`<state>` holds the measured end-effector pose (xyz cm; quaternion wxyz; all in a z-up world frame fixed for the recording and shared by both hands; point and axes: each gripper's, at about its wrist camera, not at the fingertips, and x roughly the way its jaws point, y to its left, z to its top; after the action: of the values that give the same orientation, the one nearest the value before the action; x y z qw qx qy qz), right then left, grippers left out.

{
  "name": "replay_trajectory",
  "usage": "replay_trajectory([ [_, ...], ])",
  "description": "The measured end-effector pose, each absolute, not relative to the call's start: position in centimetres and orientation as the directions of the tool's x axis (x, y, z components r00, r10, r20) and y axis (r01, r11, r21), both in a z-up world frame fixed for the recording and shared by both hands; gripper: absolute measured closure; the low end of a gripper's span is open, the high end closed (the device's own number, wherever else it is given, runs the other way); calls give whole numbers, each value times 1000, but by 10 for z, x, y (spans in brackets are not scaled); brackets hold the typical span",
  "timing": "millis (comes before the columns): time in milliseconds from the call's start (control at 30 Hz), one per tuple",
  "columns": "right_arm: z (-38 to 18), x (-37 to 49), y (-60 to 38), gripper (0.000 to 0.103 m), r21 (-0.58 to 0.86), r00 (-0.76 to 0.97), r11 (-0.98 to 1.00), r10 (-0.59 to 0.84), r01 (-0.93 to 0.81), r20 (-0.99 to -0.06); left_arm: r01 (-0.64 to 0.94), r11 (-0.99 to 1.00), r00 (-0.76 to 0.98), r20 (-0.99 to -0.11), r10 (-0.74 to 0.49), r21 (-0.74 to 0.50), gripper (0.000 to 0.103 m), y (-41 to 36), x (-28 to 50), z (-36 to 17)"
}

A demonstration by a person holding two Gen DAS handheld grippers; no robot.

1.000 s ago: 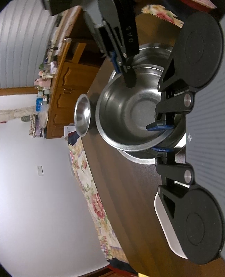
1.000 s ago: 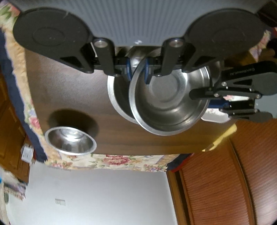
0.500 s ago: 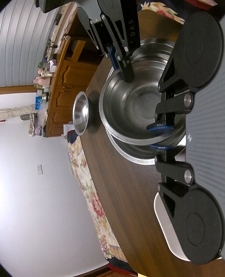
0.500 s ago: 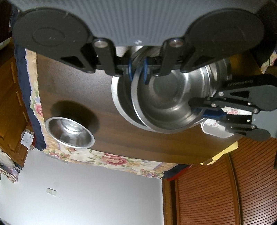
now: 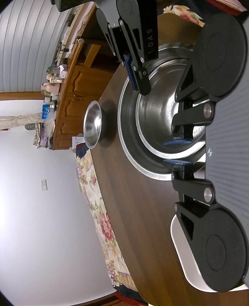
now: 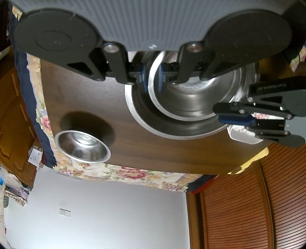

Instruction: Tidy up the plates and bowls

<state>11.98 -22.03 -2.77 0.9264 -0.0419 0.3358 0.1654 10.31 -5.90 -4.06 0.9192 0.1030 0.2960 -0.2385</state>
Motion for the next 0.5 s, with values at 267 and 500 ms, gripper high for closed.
replay_trajectory([
  [267, -17, 117, -230, 89, 67, 755, 950, 284, -304, -591, 497, 868, 716, -579, -390, 29, 84, -63, 106, -35],
  [500, 8, 112, -241, 88, 69, 797, 956, 276, -285, -537, 507, 862, 734, -536, -416, 25, 84, -69, 110, -12],
])
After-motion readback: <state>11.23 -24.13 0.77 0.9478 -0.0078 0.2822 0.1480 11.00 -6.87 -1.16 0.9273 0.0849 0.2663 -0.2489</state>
